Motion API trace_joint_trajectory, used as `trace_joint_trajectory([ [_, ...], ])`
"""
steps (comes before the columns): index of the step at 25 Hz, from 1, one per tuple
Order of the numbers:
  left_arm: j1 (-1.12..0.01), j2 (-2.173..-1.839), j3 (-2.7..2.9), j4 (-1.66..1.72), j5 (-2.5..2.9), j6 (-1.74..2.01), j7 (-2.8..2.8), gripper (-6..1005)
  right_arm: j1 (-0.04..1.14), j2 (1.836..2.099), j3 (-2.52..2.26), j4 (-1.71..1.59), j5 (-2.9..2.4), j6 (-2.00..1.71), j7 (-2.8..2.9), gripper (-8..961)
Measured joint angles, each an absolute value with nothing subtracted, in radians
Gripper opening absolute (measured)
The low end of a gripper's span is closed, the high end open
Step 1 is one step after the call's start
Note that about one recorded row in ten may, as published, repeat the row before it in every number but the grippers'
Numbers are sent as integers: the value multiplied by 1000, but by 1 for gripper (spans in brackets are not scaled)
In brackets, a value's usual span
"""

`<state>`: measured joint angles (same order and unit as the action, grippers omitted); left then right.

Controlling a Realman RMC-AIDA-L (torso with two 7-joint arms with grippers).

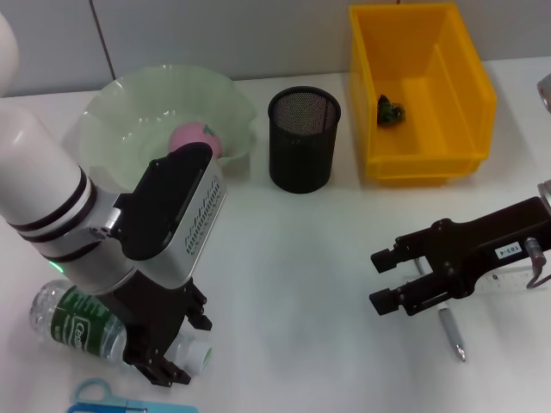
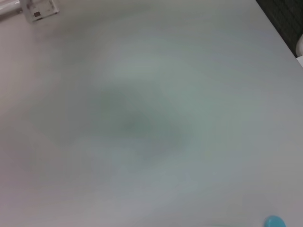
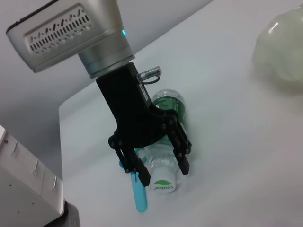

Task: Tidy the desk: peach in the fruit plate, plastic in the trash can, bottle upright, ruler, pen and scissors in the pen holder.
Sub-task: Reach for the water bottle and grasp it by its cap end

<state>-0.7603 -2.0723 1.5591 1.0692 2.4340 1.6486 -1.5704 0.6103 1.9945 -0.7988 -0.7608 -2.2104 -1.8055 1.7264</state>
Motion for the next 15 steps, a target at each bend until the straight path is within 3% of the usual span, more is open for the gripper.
trace_joint_trajectory([
  [15, -768, -2073, 1560, 1055, 2442, 1645, -1561, 504, 614, 1994, -797, -761, -2210, -1805, 1727, 800],
])
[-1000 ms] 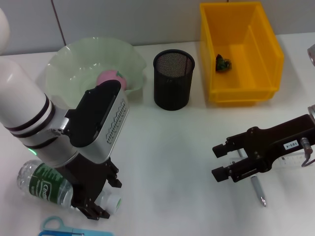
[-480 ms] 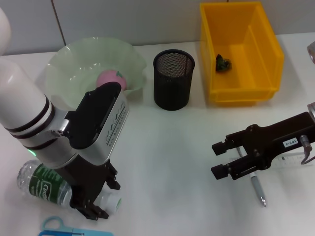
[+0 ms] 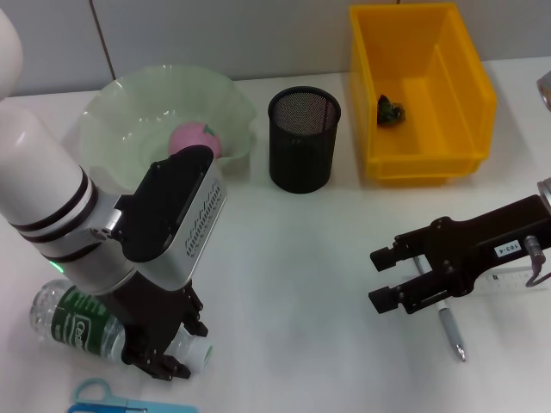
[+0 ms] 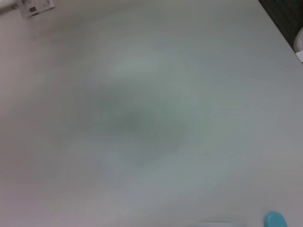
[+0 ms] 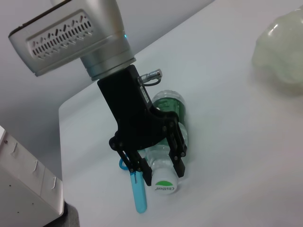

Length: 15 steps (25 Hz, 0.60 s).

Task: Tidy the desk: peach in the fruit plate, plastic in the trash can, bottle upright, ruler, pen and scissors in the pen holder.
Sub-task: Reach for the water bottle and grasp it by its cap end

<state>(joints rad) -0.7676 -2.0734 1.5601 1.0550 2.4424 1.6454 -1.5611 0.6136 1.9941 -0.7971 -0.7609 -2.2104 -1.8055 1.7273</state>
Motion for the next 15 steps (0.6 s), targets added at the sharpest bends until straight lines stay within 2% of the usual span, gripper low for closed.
trace_joint_trajectory([
  [15, -770, -2074, 1560, 1031, 2442, 1625, -1553, 467, 614, 1996, -796, -761, -2210, -1804, 1727, 800],
])
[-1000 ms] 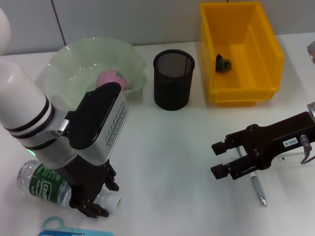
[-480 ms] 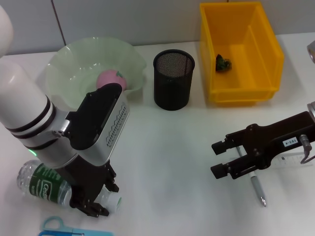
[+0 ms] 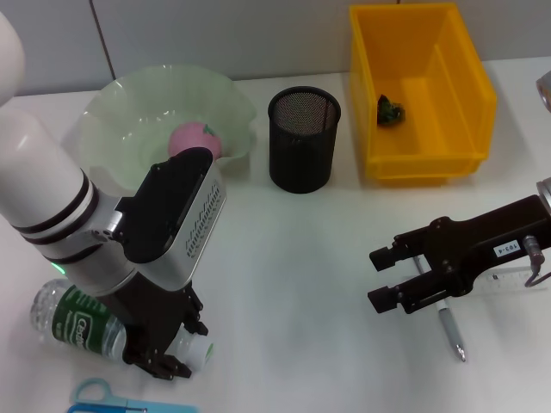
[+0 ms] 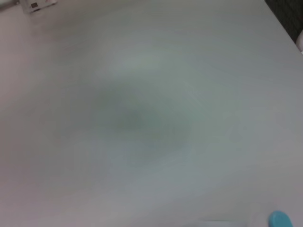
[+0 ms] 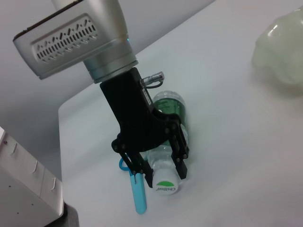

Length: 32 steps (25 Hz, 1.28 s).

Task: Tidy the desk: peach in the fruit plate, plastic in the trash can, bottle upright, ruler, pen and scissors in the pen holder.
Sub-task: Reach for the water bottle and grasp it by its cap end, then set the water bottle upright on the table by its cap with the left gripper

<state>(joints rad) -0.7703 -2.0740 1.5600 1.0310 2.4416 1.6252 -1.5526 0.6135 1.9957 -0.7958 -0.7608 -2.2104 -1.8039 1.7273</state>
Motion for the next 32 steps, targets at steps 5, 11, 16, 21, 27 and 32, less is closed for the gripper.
trace_joint_trajectory([
  [5, -768, -2074, 1560, 1031, 2440, 1611, -1557, 455, 615, 1996, -785, -761, -2210, -1804, 1727, 800],
  [11, -764, -2074, 1536, 1035, 2435, 1611, -1565, 445, 616, 1996, -781, -761, -2210, -1804, 1727, 800],
  [16, -762, -2072, 1457, 1039, 2434, 1626, -1568, 446, 615, 1996, -781, -761, -2210, -1804, 1727, 800],
  [21, -764, -2070, 1366, 1041, 2432, 1657, -1568, 446, 615, 1993, -781, -761, -2210, -1804, 1727, 800],
  [27, -770, -2067, 1265, 1043, 2432, 1690, -1561, 445, 616, 1992, -781, -761, -2210, -1804, 1727, 800],
  [32, -772, -2066, 1188, 1045, 2427, 1703, -1560, 445, 617, 1990, -781, -761, -2210, -1804, 1727, 800],
])
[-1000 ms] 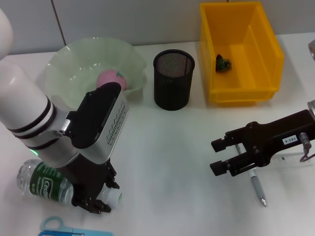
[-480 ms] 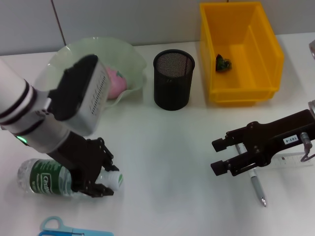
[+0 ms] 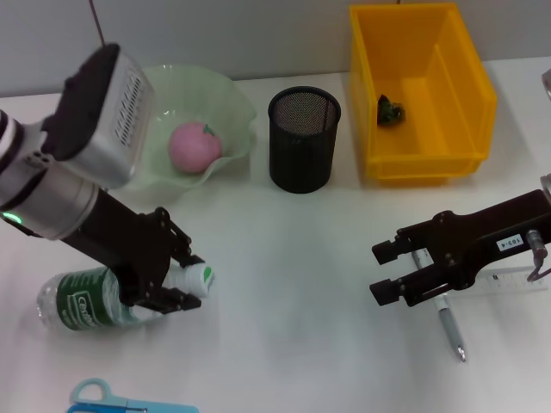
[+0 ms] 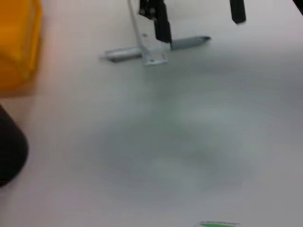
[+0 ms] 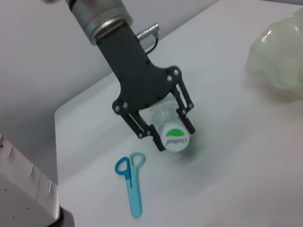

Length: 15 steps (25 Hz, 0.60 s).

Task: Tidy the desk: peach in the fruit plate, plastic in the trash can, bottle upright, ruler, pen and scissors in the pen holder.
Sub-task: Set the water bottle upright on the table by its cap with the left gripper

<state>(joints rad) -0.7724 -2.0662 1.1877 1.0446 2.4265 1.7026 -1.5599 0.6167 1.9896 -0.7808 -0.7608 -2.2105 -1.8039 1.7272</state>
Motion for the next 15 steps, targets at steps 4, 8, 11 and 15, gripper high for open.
trace_joint_trajectory([
  [4, -772, -2066, 1128, 1045, 2419, 1712, -1566, 445, 617, 1990, -781, -761, -2210, -1804, 1725, 800],
  [8, -767, -2066, 1054, 1042, 2413, 1712, -1567, 445, 616, 1990, -781, -761, -2210, -1804, 1722, 800],
  [11, -760, -2064, 995, 1038, 2398, 1713, -1563, 444, 615, 1990, -778, -761, -2210, -1804, 1721, 800],
  [15, -751, -2061, 931, 1036, 2385, 1715, -1560, 442, 615, 1989, -770, -761, -2210, -1804, 1721, 800],
])
